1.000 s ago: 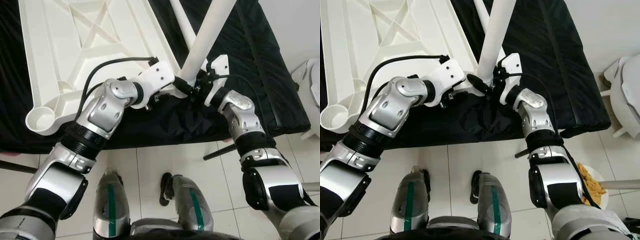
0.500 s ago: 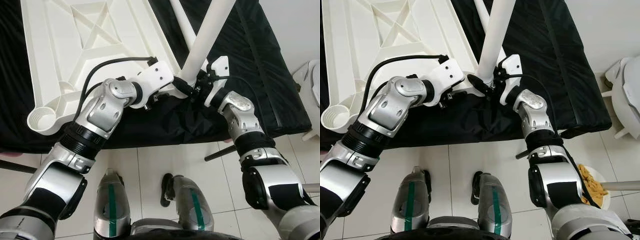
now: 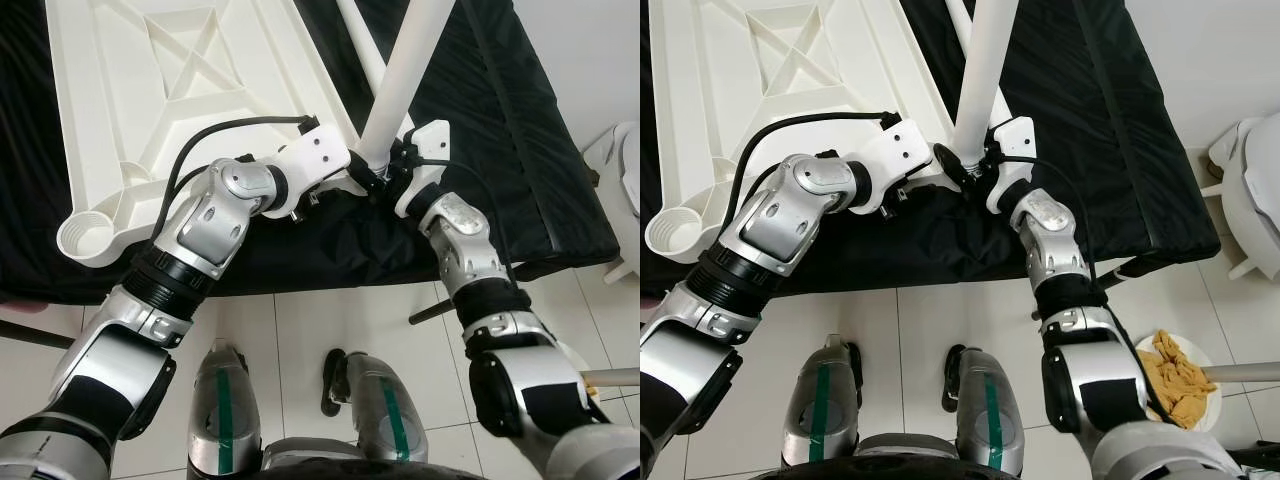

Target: Building children table

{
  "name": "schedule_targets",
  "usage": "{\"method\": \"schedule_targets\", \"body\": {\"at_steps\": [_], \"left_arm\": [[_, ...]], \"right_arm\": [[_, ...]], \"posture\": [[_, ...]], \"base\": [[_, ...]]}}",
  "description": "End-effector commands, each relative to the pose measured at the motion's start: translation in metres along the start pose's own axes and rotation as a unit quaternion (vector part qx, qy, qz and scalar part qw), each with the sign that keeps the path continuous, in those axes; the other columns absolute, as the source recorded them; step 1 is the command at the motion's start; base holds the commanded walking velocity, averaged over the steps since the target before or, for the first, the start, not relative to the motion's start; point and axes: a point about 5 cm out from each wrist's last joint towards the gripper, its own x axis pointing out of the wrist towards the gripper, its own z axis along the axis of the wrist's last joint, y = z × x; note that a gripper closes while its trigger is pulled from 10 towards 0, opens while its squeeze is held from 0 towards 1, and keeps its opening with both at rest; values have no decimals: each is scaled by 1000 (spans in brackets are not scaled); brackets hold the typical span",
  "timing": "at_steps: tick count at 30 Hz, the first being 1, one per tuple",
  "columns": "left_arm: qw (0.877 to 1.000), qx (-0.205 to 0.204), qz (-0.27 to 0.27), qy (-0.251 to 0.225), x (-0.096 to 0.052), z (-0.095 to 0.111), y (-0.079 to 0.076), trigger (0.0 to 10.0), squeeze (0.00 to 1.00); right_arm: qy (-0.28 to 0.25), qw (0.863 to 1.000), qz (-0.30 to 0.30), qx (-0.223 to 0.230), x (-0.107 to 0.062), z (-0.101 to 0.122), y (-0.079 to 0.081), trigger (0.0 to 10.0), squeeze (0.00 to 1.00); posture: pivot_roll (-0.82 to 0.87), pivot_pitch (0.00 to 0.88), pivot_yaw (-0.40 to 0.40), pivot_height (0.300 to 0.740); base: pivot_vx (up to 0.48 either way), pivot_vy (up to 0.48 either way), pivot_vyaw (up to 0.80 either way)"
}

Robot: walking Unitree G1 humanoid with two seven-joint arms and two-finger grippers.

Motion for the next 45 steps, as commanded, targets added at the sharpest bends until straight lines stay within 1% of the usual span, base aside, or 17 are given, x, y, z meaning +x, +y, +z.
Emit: {"method": "schedule_targets", "body": {"at_steps": [1, 4, 6, 8, 9, 10, 12, 18, 20, 21, 22, 32, 33, 35, 36, 41, 45], "left_arm": [[1000, 11, -3, -1, 1, 0, -4, 10000, 0], [1000, 11, -6, 1, 1, -1, -6, 10000, 0], [1000, 11, -10, 2, 2, -2, -8, 10000, 0], [1000, 11, -10, 2, 2, -2, -8, 10000, 0], [1000, 11, -11, 2, 2, -2, -9, 10000, 0], [1000, 11, -11, 2, 2, -2, -9, 10000, 0], [1000, 10, -12, 1, 3, -1, -9, 10000, 0], [1000, 10, -11, 0, 3, -1, -9, 10000, 0], [1000, 9, -9, 0, 3, 0, -8, 10000, 0], [1000, 9, -9, 0, 3, 0, -8, 10000, 0], [1000, 8, -8, 0, 3, 0, -8, 10000, 0], [1000, 6, -2, 1, 1, -1, -4, 10000, 0], [1000, 6, -1, 0, 1, 0, -4, 10000, 0], [1000, 6, 0, 0, 1, 0, -4, 10000, 0], [1000, 7, 0, 0, 1, 0, -4, 10000, 0], [1000, 5, 0, -1, 2, 0, -3, 10000, 0], [1000, 6, 2, -2, 2, 1, -3, 10000, 0]], "right_arm": [[21, 1000, -9, -5, -4, -8, 1, 10000, 0], [16, 999, -33, 0, -4, -7, 3, 10000, 0], [5, 997, -72, 11, -4, -5, 8, 10000, 0], [5, 997, -72, 11, -4, -5, 8, 10000, 0], [3, 996, -92, 15, -4, -5, 10, 10000, 0], [3, 996, -92, 15, -4, -5, 10, 10000, 0], [0, 991, -134, 15, -2, -3, 15, 10000, 0], [2, 986, -164, 10, 0, -3, 23, 10000, 0], [16, 982, -185, 15, 0, -9, 36, 10000, 0], [16, 982, -185, 15, 0, -9, 36, 10000, 0], [16, 983, -181, 16, 1, -10, 43, 10000, 0], [14, 977, -211, 7, -1, -5, 35, 10000, 0], [18, 976, -217, 9, -1, -5, 34, 10000, 733], [21, 975, -222, 10, -1, -5, 33, 10000, 733], [20, 974, -225, 10, -1, -4, 32, 10000, 1000], [16, 974, -227, 3, -2, -1, 30, 10000, 1000], [6, 980, -198, -6, -3, 2, 25, 10000, 1000]], "posture": [[37, 32, -68, 740], [36, 34, -69, 740], [33, 38, -67, 740], [33, 38, -67, 740], [32, 39, -67, 740], [32, 39, -67, 740], [30, 40, -71, 740], [30, 42, -74, 740], [33, 44, -79, 740], [33, 44, -79, 740], [35, 46, -79, 740], [29, 50, -72, 740], [28, 51, -71, 740], [28, 50, -71, 740], [27, 50, -71, 740], [24, 50, -72, 740], [24, 50, -71, 740]], "base": [[0, 0, 0], [0, 0, 0], [0, 0, 0], [0, 0, 0], [0, 0, 0], [0, 0, 0], [0, 0, 0], [0, 0, 0], [0, 0, 0], [0, 0, 0], [0, 0, 0], [0, 0, 0], [0, 0, 0], [0, 0, 0], [0, 0, 0], [0, 0, 0], [0, 0, 0]]}}
